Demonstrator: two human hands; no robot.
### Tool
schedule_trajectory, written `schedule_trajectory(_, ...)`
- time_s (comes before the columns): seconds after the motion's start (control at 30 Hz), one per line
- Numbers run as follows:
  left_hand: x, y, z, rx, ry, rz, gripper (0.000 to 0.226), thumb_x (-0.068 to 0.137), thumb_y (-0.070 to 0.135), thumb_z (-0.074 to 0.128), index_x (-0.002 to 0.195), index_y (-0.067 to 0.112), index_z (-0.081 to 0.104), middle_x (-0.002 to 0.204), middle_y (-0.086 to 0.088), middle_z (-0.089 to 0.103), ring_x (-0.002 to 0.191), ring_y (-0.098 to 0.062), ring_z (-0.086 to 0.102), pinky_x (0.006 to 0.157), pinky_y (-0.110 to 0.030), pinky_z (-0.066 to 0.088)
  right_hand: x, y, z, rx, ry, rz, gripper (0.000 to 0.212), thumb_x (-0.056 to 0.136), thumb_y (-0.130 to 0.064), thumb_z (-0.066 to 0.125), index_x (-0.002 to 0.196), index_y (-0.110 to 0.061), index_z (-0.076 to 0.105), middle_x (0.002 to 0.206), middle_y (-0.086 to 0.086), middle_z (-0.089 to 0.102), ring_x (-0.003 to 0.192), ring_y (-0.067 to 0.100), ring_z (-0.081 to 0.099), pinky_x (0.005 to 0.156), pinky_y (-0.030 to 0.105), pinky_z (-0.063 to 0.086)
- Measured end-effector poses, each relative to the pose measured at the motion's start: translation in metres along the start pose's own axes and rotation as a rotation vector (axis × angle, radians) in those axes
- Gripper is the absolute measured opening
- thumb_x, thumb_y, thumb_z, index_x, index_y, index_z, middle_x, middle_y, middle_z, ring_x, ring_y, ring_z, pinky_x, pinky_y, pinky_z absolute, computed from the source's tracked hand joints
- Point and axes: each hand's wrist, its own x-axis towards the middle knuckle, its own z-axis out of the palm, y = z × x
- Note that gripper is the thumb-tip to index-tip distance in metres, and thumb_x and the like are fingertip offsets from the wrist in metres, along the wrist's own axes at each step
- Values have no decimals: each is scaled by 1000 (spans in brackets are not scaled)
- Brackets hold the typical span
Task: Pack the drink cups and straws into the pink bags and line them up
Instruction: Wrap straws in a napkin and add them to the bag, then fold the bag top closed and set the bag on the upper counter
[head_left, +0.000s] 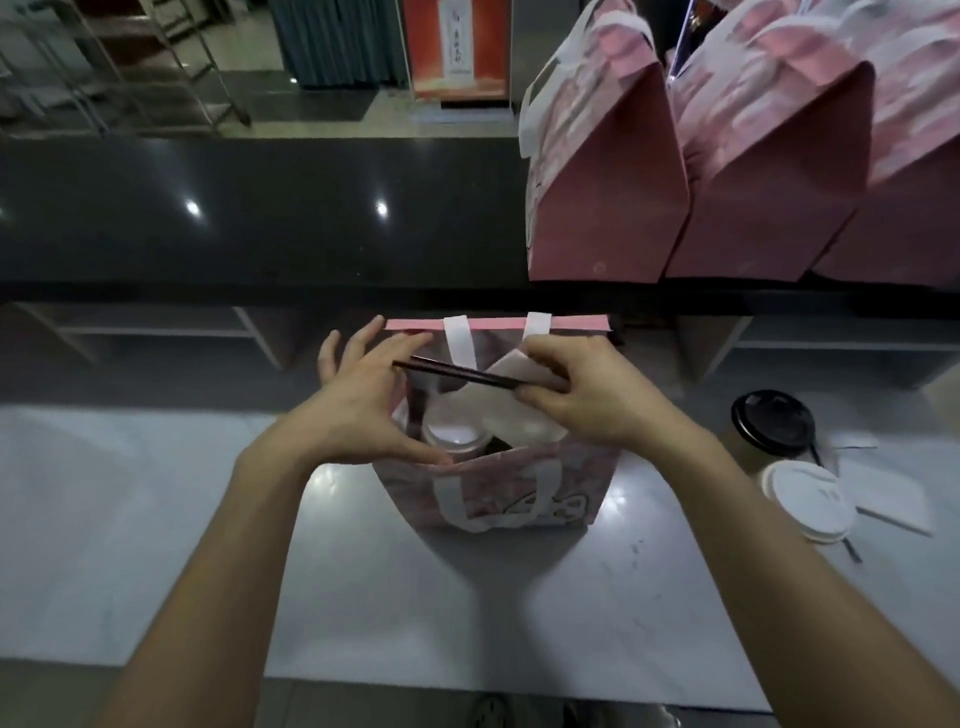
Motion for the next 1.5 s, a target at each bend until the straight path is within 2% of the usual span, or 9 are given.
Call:
schedule_trajectory(0.2, 1, -10, 11, -179, 20, 46, 152, 52, 76, 96, 170, 42, 7, 176, 20, 6, 124, 35, -38, 126, -37, -20, 8, -20, 5, -380, -291, 113, 22, 90, -11, 70, 97, -32, 67, 90, -7, 70, 78, 17, 66, 61, 37, 57)
schedule_trajectory(0.37, -1, -12, 7, -185, 78, 99, 128, 62, 77, 92, 166, 40, 28, 173, 17, 23, 160, 4, -8, 131, -38, -12, 6, -32, 12, -429, -422, 126, 25, 94, -18, 73, 117, -27, 77, 107, -3, 75, 96, 19, 70, 77, 37, 62)
schedule_trajectory(0.5, -5, -19, 5, -310, 186, 134, 95, 68, 88, 79, 149, 43, 56, 160, 26, 46, 161, -9, 28, 136, -50, 16, -7, -28, -3, -132, -122, 47, 24, 97, -34, 79, 121, -30, 78, 110, -12, 77, 101, 7, 72, 93, 32, 61)
schedule_trajectory(0.7, -19, -46, 13, -668, 228, 147, 104, 51, 81, 95, 142, 51, 55, 147, 34, 54, 138, 6, 52, 115, -32, 45, -62, 21, -14, 366, 434, -46, 51, 78, -55, 91, 118, -32, 70, 120, -13, 73, 111, 15, 72, 97, 31, 60)
schedule_trajectory(0.8, -15, -57, 24, -741, 76, 85, 133, 42, 71, 103, 154, 50, 35, 167, 26, 34, 153, -16, 42, 123, -43, 44, -81, 62, -9, 468, 124, 158, 95, 58, -60, 101, 137, -41, 51, 165, -22, 40, 148, 21, 48, 122, 50, 42)
schedule_trajectory(1.03, 23, -64, 21, -733, -156, 93, 161, 46, 54, 110, 163, 64, 0, 179, 19, 8, 167, -23, 13, 133, -56, 26, -46, 89, 1, 441, -90, 227, 155, 56, -52, 103, 166, -52, -7, 179, -18, -1, 164, 5, 5, 135, 48, 18)
schedule_trajectory(1.2, 37, -63, 18, -754, -107, 91, 148, 51, 43, 109, 164, 60, 15, 165, 17, 28, 157, -15, 26, 126, -41, 35, -27, 101, -8, 422, -103, 212, 154, 52, -54, 107, 160, -67, -2, 179, -7, 10, 163, 10, 14, 128, 38, 25)
schedule_trajectory(1.33, 34, -53, 17, -521, 37, 161, 123, 63, 32, 108, 150, 57, 24, 166, 15, 29, 155, -16, 29, 127, -40, 35, -26, 104, -9, 335, -62, 216, 149, 52, -57, 105, 157, -73, 1, 173, -7, 25, 162, 19, 24, 131, 49, 26)
schedule_trajectory(1.5, 31, -24, 1, 160, 215, 348, 73, 64, 52, 101, 119, 43, 55, 178, 20, -6, 164, -7, -20, 128, -44, 2, -25, 104, -7, 302, -47, 195, 141, 71, -27, 103, 157, -73, 2, 170, -8, 28, 153, 16, 36, 95, 12, 49)
